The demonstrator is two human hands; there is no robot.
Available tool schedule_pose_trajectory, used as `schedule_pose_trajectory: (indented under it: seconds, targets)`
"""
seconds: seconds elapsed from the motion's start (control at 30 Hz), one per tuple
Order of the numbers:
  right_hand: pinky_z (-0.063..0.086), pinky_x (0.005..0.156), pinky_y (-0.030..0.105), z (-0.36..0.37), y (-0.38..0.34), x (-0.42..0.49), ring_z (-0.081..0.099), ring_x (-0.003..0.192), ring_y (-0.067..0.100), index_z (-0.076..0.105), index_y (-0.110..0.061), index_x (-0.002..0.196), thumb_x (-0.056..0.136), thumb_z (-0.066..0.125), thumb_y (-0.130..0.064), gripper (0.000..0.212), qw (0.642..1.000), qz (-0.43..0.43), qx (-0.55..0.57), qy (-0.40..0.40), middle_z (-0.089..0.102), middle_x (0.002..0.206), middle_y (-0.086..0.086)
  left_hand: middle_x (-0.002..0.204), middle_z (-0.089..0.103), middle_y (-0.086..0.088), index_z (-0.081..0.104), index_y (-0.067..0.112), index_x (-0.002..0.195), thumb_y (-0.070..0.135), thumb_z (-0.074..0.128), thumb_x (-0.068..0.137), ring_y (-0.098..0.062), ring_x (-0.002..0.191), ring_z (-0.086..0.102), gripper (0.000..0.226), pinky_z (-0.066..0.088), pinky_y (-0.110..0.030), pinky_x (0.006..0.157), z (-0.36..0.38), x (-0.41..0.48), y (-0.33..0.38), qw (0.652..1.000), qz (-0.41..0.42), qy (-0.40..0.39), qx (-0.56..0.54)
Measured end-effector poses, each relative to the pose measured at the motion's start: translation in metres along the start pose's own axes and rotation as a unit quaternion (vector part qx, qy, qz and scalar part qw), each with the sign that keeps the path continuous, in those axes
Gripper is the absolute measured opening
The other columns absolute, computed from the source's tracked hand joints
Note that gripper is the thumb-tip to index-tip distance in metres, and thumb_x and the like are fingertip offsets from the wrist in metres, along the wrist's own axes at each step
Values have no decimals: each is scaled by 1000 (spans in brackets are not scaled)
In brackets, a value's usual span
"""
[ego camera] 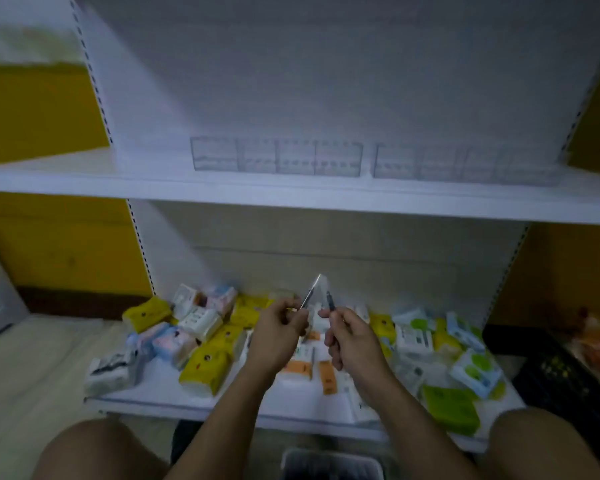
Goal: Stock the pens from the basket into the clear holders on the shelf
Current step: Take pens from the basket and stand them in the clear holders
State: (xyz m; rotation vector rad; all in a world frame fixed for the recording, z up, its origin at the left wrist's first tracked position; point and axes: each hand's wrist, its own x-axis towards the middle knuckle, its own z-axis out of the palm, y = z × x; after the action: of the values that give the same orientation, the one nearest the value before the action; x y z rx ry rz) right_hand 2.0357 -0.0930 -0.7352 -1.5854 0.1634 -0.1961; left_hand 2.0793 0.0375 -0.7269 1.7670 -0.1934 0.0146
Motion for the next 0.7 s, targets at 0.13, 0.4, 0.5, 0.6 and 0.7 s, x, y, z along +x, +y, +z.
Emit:
schedule_pose_trajectory:
  seconds: [0.13, 0.4, 0.5, 0.6, 0.7]
  targets:
    - [44, 52, 24, 1, -64, -6, 51, 55, 11, 63, -5, 97, 101, 47, -17, 20, 997, -77, -6, -12, 56, 69, 5, 64, 63, 3, 63, 13, 81, 9, 63, 90, 3, 54, 55, 10, 44, -15, 57, -25, 3, 63, 996, 83, 15, -28]
    - [45, 65, 12, 1, -180, 10, 62, 76, 0, 73, -16, 93, 92, 63, -22, 11, 960, -242, -144, 0, 70, 85, -5, 72, 68, 3, 69, 18, 81, 20, 73, 83, -8, 67, 64, 5, 53, -26, 64, -72, 25, 167, 981, 175, 76, 30]
    - [50, 73, 10, 10, -213, 24, 65, 84, 0, 73, -20, 98, 90, 66, -19, 10, 951, -272, -146, -8, 71, 90, -12, 80, 69, -1, 66, 19, 88, 19, 72, 84, -16, 74, 67, 7, 58, -38, 73, -86, 43, 195, 975, 196, 80, 66]
    - [57, 74, 24, 22, -237, 48, 67, 85, 9, 68, -24, 96, 89, 66, -15, 10, 950, -273, -148, -22, 70, 89, -8, 90, 66, -6, 60, 16, 105, 10, 70, 85, -18, 80, 68, 23, 60, -39, 72, -99, 65, 217, 971, 216, 72, 75]
    - [58, 66, 28, 37, -257, 77, 68, 80, 19, 61, -21, 106, 87, 69, -10, 23, 955, -265, -134, -20, 68, 90, -1, 95, 64, -2, 47, 27, 127, 7, 71, 83, -13, 78, 67, 53, 60, -30, 68, -116, 93, 229, 965, 233, 72, 96]
